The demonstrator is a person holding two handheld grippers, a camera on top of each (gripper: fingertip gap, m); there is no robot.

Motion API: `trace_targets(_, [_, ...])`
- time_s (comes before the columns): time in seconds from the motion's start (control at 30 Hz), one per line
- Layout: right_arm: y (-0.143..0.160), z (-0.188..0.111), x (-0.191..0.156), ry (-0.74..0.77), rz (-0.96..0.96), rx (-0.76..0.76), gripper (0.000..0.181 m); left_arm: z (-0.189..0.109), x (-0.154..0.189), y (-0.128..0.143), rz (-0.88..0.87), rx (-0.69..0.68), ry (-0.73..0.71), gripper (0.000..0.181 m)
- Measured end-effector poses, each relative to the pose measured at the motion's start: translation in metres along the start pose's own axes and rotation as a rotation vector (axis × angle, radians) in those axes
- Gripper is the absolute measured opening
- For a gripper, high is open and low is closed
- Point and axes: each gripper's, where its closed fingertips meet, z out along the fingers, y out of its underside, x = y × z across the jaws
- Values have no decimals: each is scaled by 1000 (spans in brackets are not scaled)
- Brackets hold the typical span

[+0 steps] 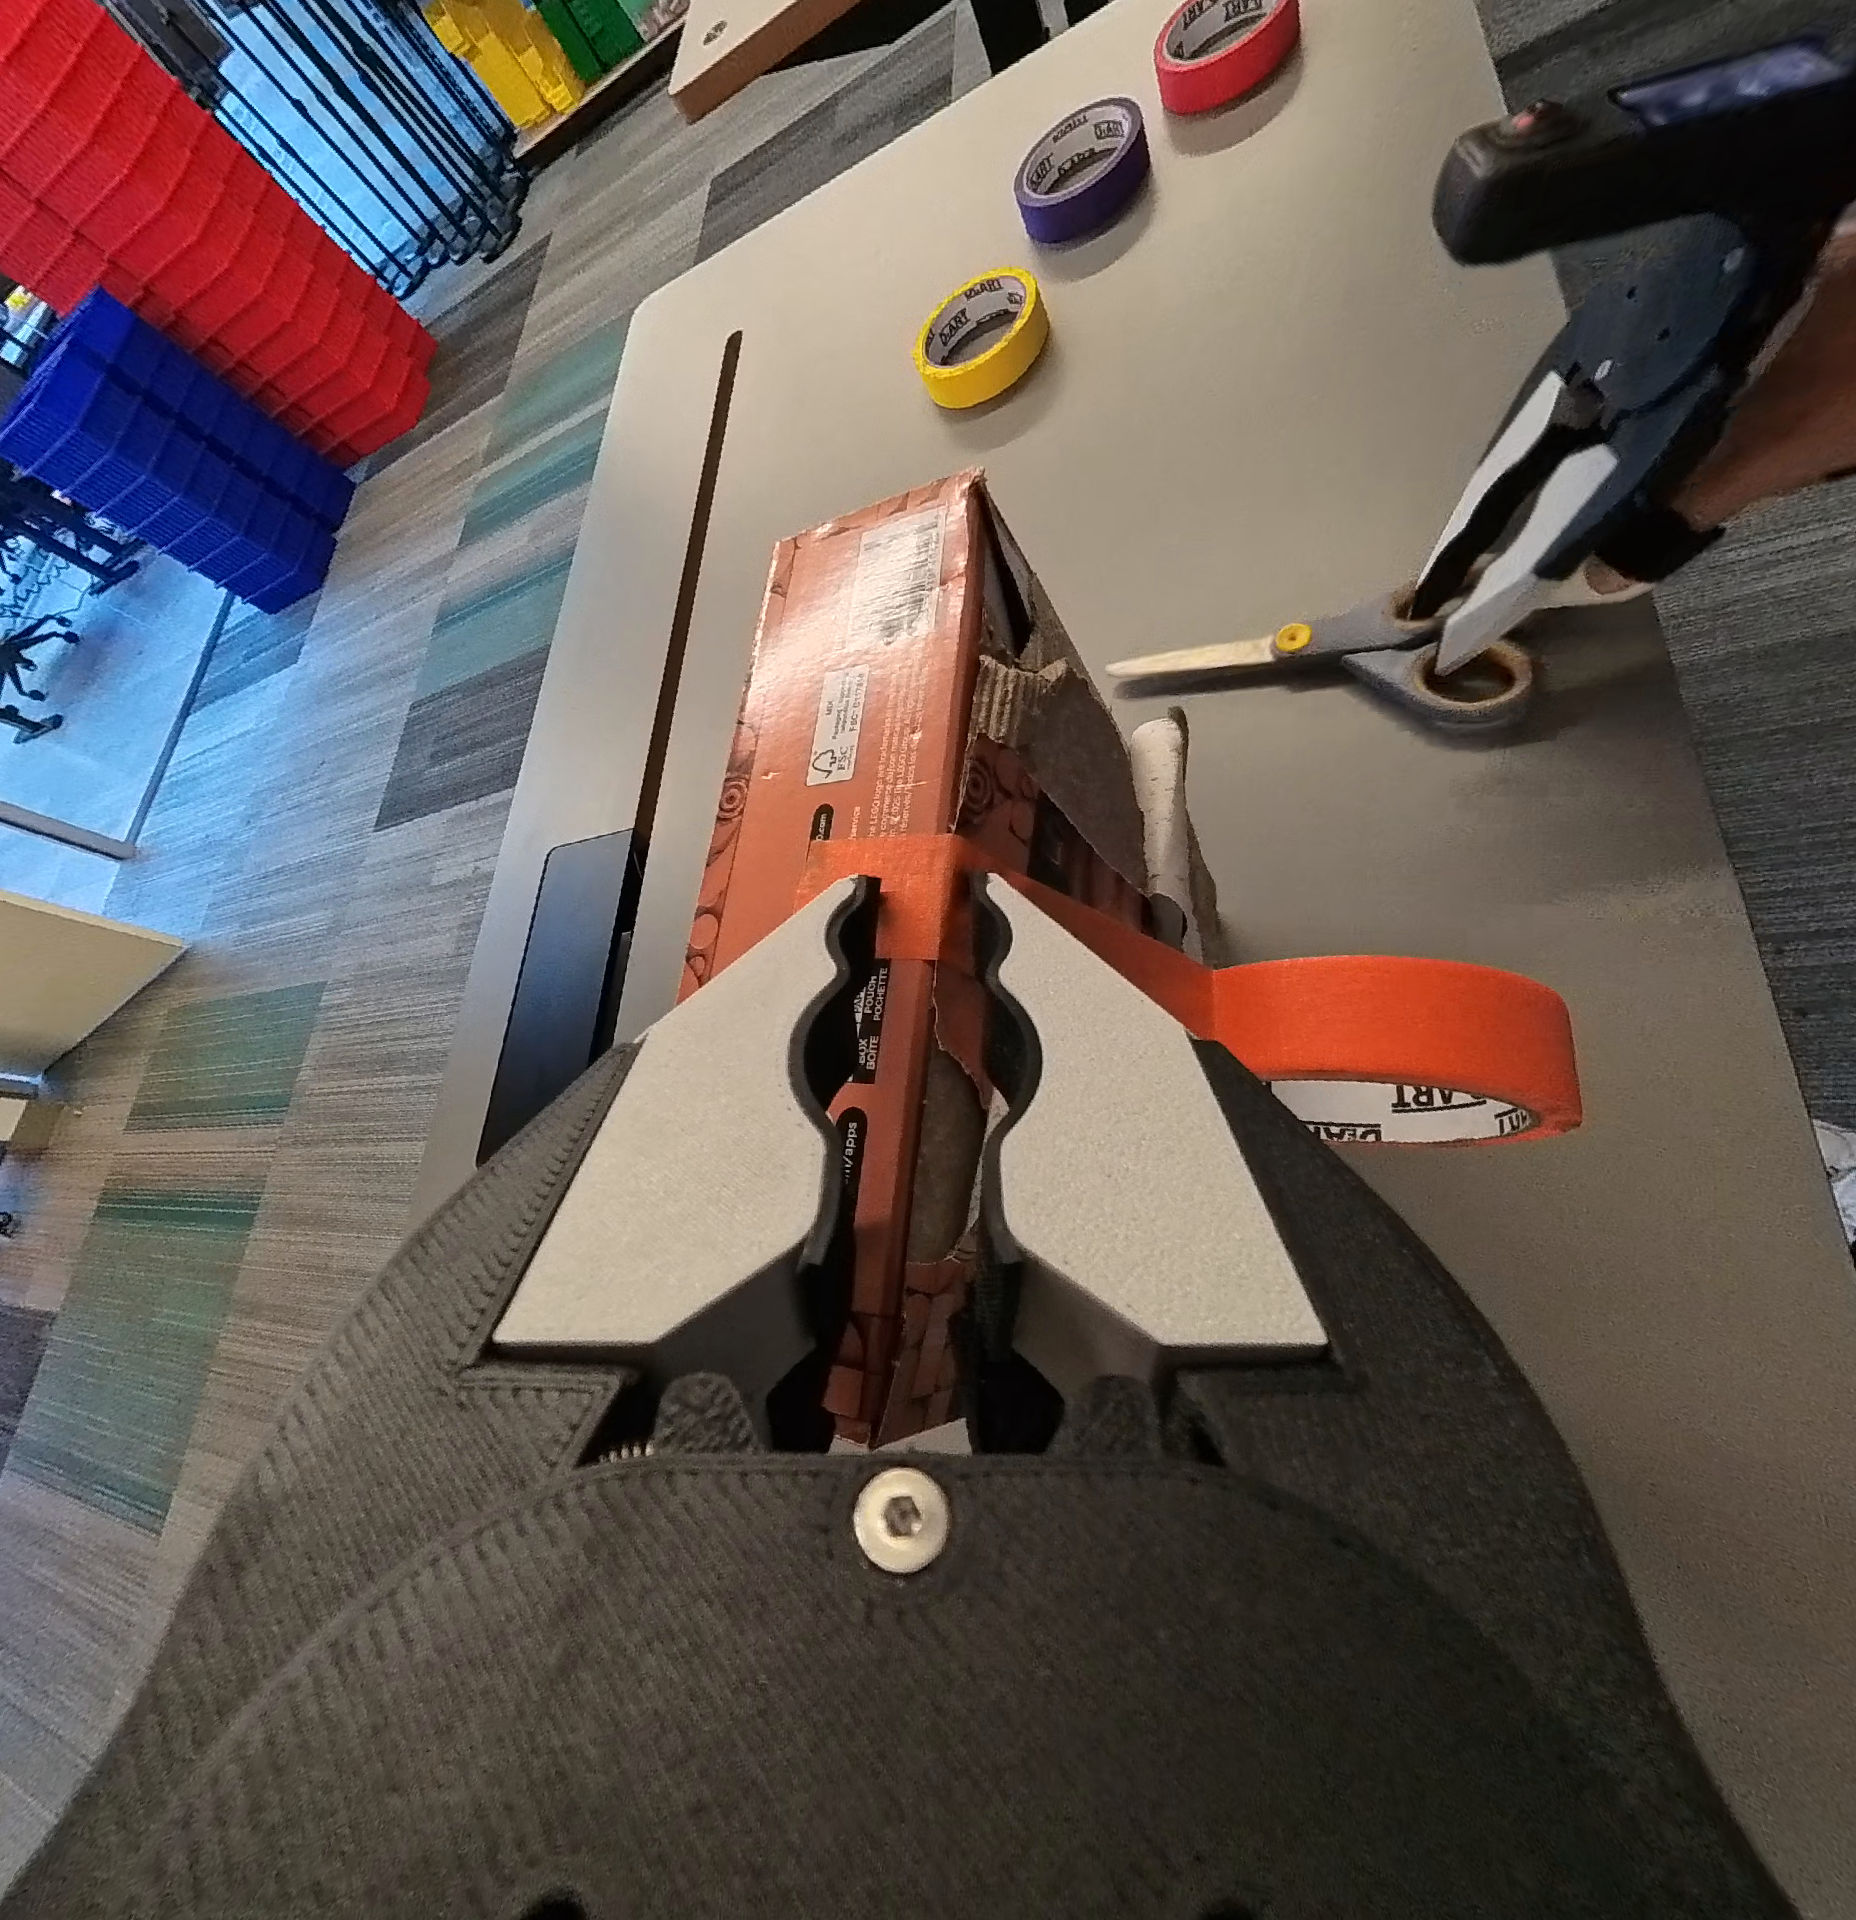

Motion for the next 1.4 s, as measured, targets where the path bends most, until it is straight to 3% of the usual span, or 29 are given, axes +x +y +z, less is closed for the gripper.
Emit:
trace_targets(0.07, [-10, -2, -12, -185, 305, 35, 23, 0, 0, 0, -1, 0, 1, 16])
trace_targets(0.17, [-38, -22, -43, -698, 861, 130, 23, 0, 0, 0, -1, 0, 1, 16])
trace_targets(0.23, [-51, -37, -46, -924, 1125, 228, 23, 0, 0, 0, 0, -1, 0, 16])
trace_targets(0.33, [-53, -49, -52, -1083, 1341, 324, 23, 0, 0, 0, 0, -2, 0, 16])
trace_targets(0.47, [-59, -60, -90, -1227, 1367, 338, 23, 0, 0, 0, -1, -3, 1, 16])
trace_targets(0.63, [-77, -59, -141, -1213, 1176, 309, 23, 0, 0, -1, -1, -3, 2, 16])
trace_targets(0.73, [-80, -37, -144, -1086, 1108, 297, 23, 0, 0, -1, 0, -3, 1, 16])
trace_targets(0.9, [-94, -19, -151, -1099, 1088, 298, 23, 0, 0, -1, 2, -4, -1, 16])
trace_targets(1.1, [-78, 18, -155, -882, 921, 161, 22, 0, 0, -1, 3, -2, -1, 16])
trace_targets(1.27, [-45, 35, -150, -678, 633, -25, 23, 0, 0, -1, 4, -1, -1, 16])
trace_targets(1.4, [-42, 37, -143, -669, 617, -53, 23, 0, 0, 0, 5, -1, -1, 16])
